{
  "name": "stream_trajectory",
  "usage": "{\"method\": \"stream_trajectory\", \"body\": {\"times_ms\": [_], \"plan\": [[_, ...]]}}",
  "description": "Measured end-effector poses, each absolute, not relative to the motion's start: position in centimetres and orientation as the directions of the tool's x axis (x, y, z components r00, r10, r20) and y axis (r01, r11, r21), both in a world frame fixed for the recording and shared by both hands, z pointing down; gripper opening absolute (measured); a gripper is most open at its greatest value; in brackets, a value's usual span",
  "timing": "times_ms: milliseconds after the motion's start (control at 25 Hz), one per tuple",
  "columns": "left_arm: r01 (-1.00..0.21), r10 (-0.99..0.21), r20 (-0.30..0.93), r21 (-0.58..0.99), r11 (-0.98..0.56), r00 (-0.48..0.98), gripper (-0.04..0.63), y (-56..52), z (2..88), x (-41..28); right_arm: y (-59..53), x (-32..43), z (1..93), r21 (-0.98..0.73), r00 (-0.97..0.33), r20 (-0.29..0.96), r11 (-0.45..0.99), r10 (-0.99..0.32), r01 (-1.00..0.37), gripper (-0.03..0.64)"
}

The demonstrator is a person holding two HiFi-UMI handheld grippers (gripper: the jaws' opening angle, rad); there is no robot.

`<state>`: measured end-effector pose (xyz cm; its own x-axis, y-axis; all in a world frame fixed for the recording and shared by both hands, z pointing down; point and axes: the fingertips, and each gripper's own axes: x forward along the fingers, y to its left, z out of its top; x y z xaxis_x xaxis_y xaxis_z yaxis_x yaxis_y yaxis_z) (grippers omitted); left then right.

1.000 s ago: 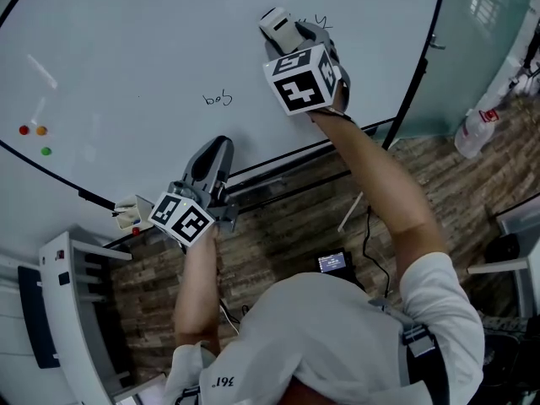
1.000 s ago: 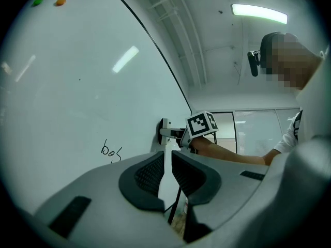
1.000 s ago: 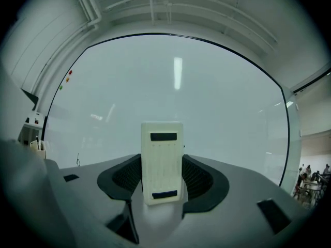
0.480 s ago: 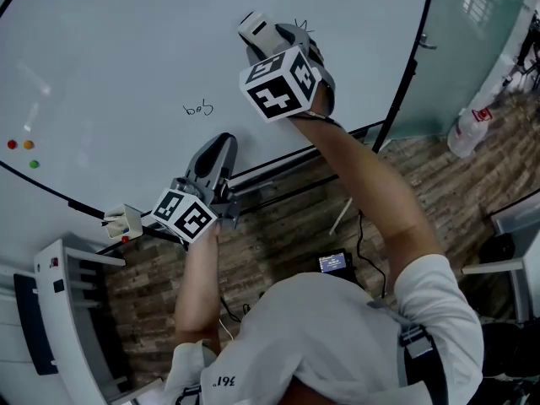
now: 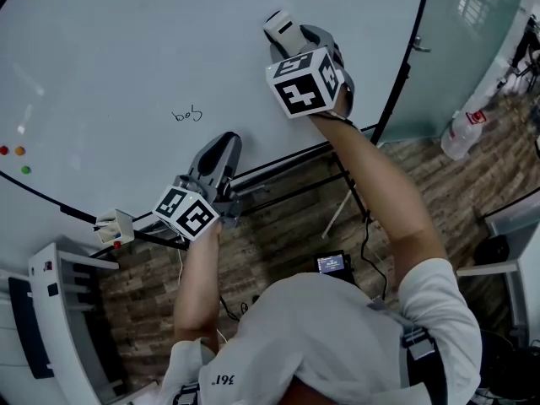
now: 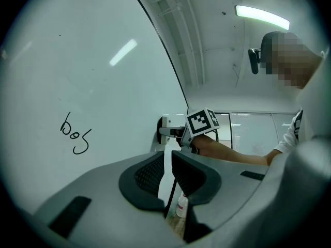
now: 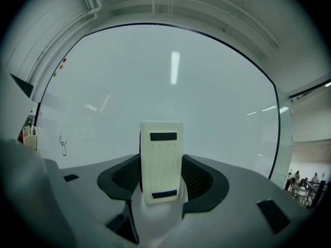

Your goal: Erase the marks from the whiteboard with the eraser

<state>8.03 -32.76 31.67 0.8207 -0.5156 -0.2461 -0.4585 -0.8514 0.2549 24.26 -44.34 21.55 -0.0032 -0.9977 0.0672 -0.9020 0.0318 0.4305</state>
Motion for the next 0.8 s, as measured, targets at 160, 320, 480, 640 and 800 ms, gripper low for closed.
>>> {"method": "stream_trajectory", "body": {"times_ms": [160, 320, 480, 640, 800], "plan": [[-0.451, -0.507, -0.239, 0.254, -0.856, 0.828, 0.041, -32.7, 31.8, 8.7, -44.3, 26.7, 21.8, 0.414, 0.030, 0.072, 0.003, -0.997, -0.910, 0.259], [-0.450, -0.506, -0.230, 0.255, -0.856, 0.831, 0.041, -32.6, 31.8, 8.7, -44.3, 29.2, 22.4, 0.401, 0.069, 0.080, -0.031, -0.994, -0.915, 0.259], [-0.457, -0.512, -0.222, 0.257, -0.851, 0.830, 0.041, -32.4, 32.0, 8.2, -44.5, 30.8, 22.7, 0.403, 0.100, 0.090, -0.056, -0.991, -0.914, 0.259], [-0.465, -0.516, -0.216, 0.249, -0.850, 0.829, 0.041, -32.1, 32.4, 7.1, -44.4, 32.2, 23.2, 0.340, 0.118, 0.098, -0.078, -0.988, -0.937, 0.259], [-0.488, -0.546, -0.198, 0.275, -0.828, 0.814, 0.041, -31.7, 33.0, 5.2, -43.4, 32.8, 23.4, 0.286, 0.137, 0.091, -0.106, -0.986, -0.952, 0.259]]}}
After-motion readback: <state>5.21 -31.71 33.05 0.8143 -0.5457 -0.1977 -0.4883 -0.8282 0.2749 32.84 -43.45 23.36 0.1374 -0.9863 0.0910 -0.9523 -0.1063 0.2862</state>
